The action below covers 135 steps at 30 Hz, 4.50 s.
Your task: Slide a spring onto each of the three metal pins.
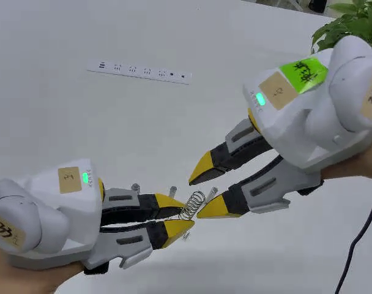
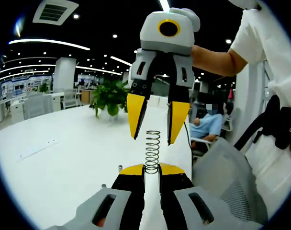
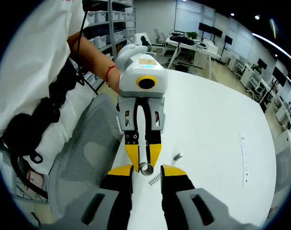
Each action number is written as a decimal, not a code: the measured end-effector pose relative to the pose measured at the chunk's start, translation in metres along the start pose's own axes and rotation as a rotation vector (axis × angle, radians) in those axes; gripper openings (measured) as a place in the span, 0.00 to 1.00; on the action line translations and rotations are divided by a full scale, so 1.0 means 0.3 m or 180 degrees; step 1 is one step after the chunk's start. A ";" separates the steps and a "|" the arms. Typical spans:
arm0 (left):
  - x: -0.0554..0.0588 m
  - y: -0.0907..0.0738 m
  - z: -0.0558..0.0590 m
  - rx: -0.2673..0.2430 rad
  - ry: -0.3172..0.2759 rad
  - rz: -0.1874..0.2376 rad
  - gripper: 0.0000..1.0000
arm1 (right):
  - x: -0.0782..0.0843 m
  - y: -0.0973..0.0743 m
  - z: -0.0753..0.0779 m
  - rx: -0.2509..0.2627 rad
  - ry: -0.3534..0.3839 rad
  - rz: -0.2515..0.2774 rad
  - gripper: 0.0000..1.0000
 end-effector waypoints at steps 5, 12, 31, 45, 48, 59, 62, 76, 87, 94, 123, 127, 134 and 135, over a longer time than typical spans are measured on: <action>0.005 -0.002 -0.001 -0.0015 -0.0002 0.0016 0.10 | -0.013 0.020 0.020 -0.0171 -0.0149 -0.0233 0.19; 0.012 0.001 0.001 -0.0005 0.0013 0.0031 0.10 | -0.021 0.045 0.038 -0.0407 -0.0237 -0.0458 0.17; 0.015 -0.006 -0.002 -0.0025 -0.0007 0.0112 0.10 | -0.025 0.082 0.045 -0.0672 -0.0306 -0.0691 0.12; 0.020 -0.013 -0.002 -0.0050 0.0002 0.0115 0.10 | -0.025 0.089 0.047 -0.0635 -0.0268 -0.0700 0.12; 0.022 -0.015 -0.001 -0.0054 0.0000 0.0116 0.10 | -0.025 0.093 0.047 -0.0635 -0.0251 -0.0705 0.12; 0.032 -0.018 -0.004 -0.0080 -0.0010 0.0131 0.11 | -0.026 0.107 0.049 -0.0634 -0.0243 -0.0737 0.12; 0.034 -0.019 -0.005 -0.0086 -0.0024 0.0131 0.11 | -0.026 0.111 0.051 -0.0629 -0.0221 -0.0739 0.12; 0.048 -0.062 -0.025 -0.0195 -0.0016 0.0047 0.17 | -0.025 0.112 0.071 -0.0568 -0.0160 -0.0713 0.12; 0.069 -0.166 -0.076 -0.0425 0.0096 -0.0105 0.30 | -0.004 0.087 0.113 -0.0350 -0.0010 -0.0692 0.12; 0.087 -0.234 -0.114 -0.0559 0.0106 -0.0156 0.43 | 0.014 0.082 0.153 -0.0204 0.0070 -0.0706 0.12; 0.178 -0.285 -0.204 -0.0614 0.0057 -0.0368 0.97 | 0.176 0.184 0.292 0.0102 0.0371 -0.0858 0.12; 0.188 -0.283 -0.208 -0.0596 0.0036 -0.0401 0.99 | 0.196 0.202 0.299 0.0091 0.0412 -0.0886 0.12; 0.192 -0.280 -0.213 -0.0605 -0.0030 -0.0369 1.00 | 0.224 0.227 0.314 0.0069 0.0459 -0.0916 0.12; 0.193 -0.280 -0.213 -0.0604 -0.0039 -0.0366 1.00 | 0.230 0.231 0.315 0.0068 0.0467 -0.0919 0.12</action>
Point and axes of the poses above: the centre of the closed fingertips' face, and the gripper's own axes: y roughly forward along the fingers, z roughly to its right, x roughly out of its underside, the point moved 10 cm from there along -y, roughly backward along the fingers, and after that the axes turned 14 degrees about z, right-handed, at the moved point
